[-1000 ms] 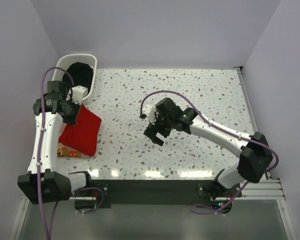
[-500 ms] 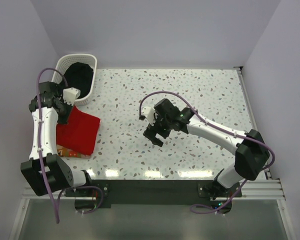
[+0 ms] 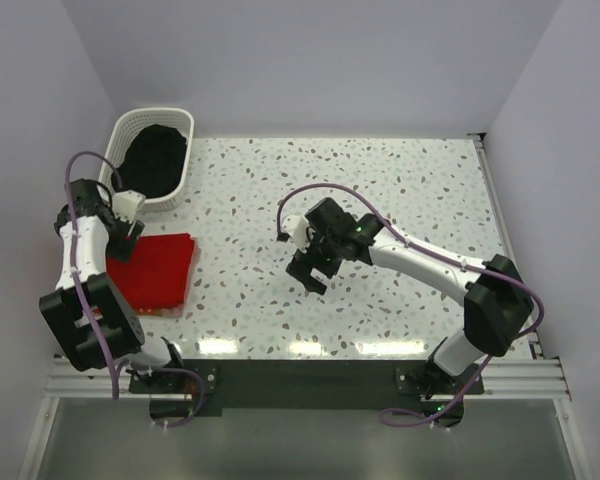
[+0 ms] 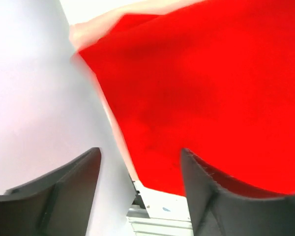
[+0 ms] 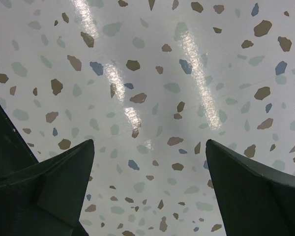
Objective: Fold and stack the t-shirts
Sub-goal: Neatly place the folded tshirt to the corner, then reset both grippers
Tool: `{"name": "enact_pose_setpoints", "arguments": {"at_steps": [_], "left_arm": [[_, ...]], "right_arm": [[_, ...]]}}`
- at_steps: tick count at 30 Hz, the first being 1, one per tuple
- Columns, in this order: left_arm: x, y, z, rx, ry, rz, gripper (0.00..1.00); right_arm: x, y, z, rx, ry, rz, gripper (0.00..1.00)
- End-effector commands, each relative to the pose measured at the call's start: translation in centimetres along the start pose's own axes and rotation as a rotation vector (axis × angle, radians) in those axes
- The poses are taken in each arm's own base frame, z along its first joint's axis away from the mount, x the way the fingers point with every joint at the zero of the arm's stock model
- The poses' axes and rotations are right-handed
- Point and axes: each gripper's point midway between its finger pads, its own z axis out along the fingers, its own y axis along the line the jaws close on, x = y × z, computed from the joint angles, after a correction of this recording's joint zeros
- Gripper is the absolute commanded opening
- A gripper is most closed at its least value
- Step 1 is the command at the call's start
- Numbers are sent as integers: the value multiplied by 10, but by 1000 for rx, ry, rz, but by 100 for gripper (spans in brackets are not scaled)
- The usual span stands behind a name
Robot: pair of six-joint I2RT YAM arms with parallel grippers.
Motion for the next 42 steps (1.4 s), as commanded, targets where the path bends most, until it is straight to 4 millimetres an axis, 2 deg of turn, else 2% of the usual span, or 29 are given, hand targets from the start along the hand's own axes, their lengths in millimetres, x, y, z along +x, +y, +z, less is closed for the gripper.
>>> {"name": "enact_pose_setpoints", "arguments": {"at_steps": [1, 4, 7, 9, 11, 14, 18, 20, 21, 22, 23, 24, 25, 26, 27, 28, 29, 30, 31, 35, 39, 42], "left_arm": [[-35, 43, -23, -124, -127, -8, 77], [-55, 48, -43, -133, -203, -5, 86], [-66, 42, -56, -111, -230, 7, 91], [-78, 32, -65, -89, -262, 19, 98], [-90, 23, -73, -77, -303, 35, 99], [-118, 2, -94, -45, -393, 69, 100], [-168, -38, -126, 64, -526, 133, 100], [-187, -54, -129, 104, -562, 129, 100], [-201, -72, -135, 129, -591, 160, 100], [-212, -81, -137, 142, -614, 148, 100], [-225, -107, -136, 182, -623, 186, 100], [-236, -118, -139, 200, -645, 173, 100], [-242, -131, -139, 221, -651, 179, 100], [-248, -147, -135, 251, -648, 191, 100], [-253, -174, -136, 288, -656, 226, 100], [-261, -186, -138, 301, -680, 218, 100], [-264, -199, -133, 312, -677, 224, 100], [-267, -220, -134, 347, -692, 245, 100], [-269, -231, -132, 368, -696, 254, 100], [-266, -277, -116, 444, -665, 292, 100], [-247, -300, -91, 522, -601, 284, 100], [-237, -306, -82, 544, -586, 265, 100]], "right_arm": [[-11, -4, -13, -5, -28, 7, 99], [-8, -16, -18, 8, -38, 44, 99], [-11, -22, -27, 23, -63, 64, 99], [-10, -29, -33, 35, -78, 89, 99], [-10, -34, -38, 42, -90, 109, 99], [-10, -45, -47, 61, -113, 145, 99], [-9, -62, -64, 94, -154, 209, 99], [-3, -75, -73, 110, -171, 266, 99], [0, -81, -76, 120, -182, 289, 99], [6, -94, -85, 148, -199, 334, 99], [9, -98, -87, 143, -218, 375, 99], [13, -103, -90, 150, -231, 409, 99], [23, -120, -101, 186, -257, 466, 99], [32, -125, -102, 194, -262, 510, 99], [38, -130, -106, 201, -274, 537, 99], [51, -143, -113, 233, -283, 586, 99], [60, -144, -115, 245, -282, 611, 99], [66, -147, -117, 257, -283, 629, 99], [79, -150, -115, 268, -271, 661, 99], [103, -148, -110, 281, -241, 703, 99], [119, -142, -101, 273, -199, 713, 99], [121, -140, -99, 265, -197, 715, 99]]}}
